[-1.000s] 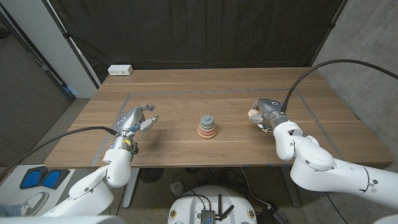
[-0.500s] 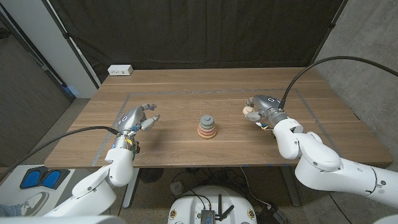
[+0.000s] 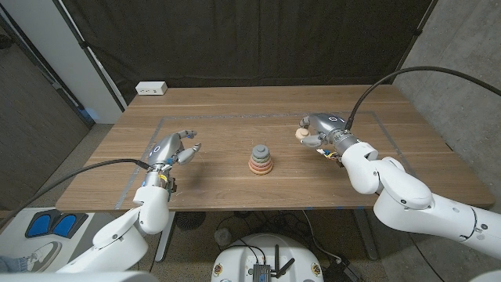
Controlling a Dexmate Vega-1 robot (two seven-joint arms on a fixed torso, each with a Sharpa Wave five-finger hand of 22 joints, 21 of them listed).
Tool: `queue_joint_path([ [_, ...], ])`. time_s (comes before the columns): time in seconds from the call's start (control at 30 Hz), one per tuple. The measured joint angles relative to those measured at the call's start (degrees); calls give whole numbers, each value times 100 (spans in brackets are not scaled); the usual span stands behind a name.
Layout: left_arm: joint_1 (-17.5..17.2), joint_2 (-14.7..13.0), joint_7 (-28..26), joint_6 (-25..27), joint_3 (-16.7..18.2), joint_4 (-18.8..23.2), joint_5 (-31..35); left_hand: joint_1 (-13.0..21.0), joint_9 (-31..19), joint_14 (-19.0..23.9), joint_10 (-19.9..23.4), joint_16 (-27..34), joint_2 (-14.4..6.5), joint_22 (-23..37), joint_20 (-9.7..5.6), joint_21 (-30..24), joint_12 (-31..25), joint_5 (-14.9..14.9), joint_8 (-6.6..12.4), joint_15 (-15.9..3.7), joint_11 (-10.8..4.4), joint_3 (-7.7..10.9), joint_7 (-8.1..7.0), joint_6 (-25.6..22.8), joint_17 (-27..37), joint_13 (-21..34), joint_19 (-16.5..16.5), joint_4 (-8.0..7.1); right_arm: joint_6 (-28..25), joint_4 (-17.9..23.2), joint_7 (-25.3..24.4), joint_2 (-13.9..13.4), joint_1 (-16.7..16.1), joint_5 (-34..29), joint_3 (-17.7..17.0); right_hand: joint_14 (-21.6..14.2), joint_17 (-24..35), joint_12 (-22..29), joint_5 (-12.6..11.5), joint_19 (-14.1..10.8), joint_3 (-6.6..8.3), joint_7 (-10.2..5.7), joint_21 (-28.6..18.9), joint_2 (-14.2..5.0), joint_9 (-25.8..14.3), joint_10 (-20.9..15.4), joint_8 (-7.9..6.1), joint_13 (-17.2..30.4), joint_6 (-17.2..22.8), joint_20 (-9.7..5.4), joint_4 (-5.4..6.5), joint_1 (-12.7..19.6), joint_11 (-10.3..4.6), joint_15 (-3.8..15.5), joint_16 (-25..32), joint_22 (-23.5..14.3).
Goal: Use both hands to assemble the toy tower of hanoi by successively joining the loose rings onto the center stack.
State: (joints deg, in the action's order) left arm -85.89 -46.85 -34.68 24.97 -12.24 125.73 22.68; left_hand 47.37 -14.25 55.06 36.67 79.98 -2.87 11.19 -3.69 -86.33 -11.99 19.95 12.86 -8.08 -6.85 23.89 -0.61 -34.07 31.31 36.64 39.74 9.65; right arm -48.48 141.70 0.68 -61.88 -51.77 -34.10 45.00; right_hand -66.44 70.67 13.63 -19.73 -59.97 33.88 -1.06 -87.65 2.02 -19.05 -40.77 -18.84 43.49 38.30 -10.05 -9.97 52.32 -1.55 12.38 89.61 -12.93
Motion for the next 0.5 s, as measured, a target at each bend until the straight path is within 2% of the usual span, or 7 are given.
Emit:
queue_joint_path([
  [0.5, 98, -35, 55, 65, -115, 11, 24, 0, 1, 0, 0, 0, 0, 0, 0, 0, 0, 0, 0, 0, 0, 0, 31, -31, 1, 0, 0, 0, 1148, -352, 485, 378, -77, -239, -433, 0, 0, -30, 2, -2, -2, 0, 0, 0, 3, -16, 22, 17, 0, 2, -2, 0, 14, 0, 0, 13],
])
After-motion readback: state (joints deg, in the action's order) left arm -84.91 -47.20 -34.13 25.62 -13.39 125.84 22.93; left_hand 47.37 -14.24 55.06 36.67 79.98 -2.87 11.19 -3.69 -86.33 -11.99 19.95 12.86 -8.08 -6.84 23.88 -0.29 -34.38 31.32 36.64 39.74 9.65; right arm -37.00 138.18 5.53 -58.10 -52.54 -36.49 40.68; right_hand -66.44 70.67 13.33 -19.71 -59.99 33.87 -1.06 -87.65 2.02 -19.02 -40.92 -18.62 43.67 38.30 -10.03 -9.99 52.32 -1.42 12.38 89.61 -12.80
